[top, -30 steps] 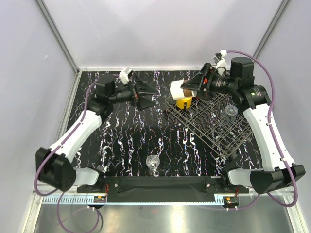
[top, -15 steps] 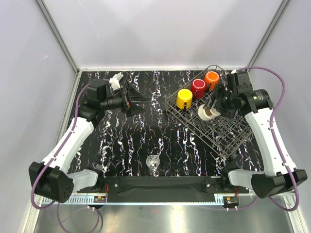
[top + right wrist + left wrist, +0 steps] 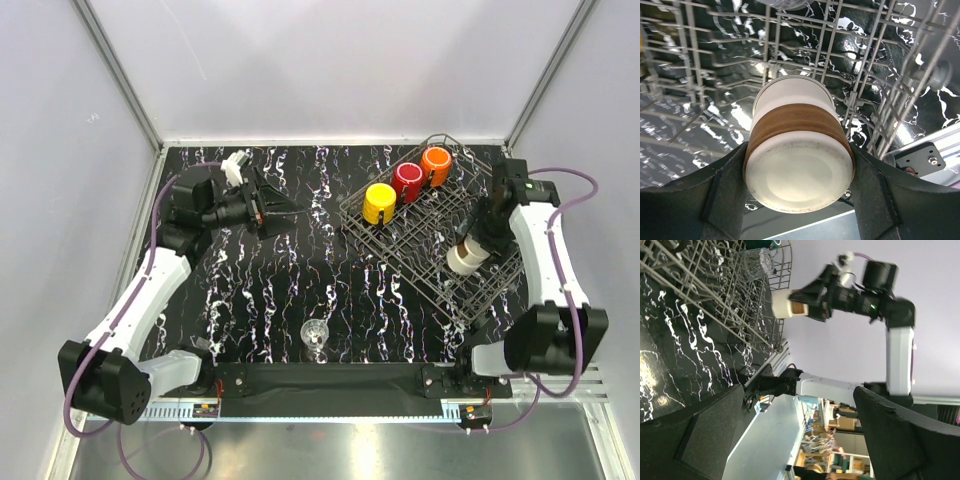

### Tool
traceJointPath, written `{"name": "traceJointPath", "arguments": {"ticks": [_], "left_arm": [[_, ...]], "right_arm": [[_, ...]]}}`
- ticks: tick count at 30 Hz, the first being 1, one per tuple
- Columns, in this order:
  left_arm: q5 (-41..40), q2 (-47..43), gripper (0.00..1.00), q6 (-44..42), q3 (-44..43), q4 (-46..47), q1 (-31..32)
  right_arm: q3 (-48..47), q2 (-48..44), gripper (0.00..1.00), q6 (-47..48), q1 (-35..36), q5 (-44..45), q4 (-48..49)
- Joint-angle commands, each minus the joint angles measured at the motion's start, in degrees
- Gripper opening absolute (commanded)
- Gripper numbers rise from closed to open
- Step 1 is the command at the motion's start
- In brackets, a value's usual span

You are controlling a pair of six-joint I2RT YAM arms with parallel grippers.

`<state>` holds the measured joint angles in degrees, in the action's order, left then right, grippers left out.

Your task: Load the cups into the dish rack

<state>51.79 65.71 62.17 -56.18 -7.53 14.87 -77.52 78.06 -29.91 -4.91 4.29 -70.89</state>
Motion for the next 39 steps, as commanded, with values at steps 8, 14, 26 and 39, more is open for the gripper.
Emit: {"name": "traceJointPath", "arguments": {"ticks": [8, 14, 26, 39], "left_arm": [[1.83, 2.14, 0.99, -8.12, -8.41, -6.00, -1.34], [-0.90, 4.86, 0.99, -7.77, -10.79, -8.29, -1.60], [-13.29, 8.99, 0.99, -12.59, -17.02, -27.87, -1.87], [-22.95, 15.58, 0.95, -26.22, -28.98, -53.46, 1.56]], "right_arm": [[3.33, 9.29, 0.00, -2.17, 0.16, -0.60, 7.96], [4.65, 11.67, 0.00, -1.12, 0.16, -0.69, 11.03], [8.69, 13.61, 0.24, 0.73, 0.25, 0.10, 16.13], [11.25, 12.99, 0.79, 2.58, 1.13, -0.60, 18.51]]}}
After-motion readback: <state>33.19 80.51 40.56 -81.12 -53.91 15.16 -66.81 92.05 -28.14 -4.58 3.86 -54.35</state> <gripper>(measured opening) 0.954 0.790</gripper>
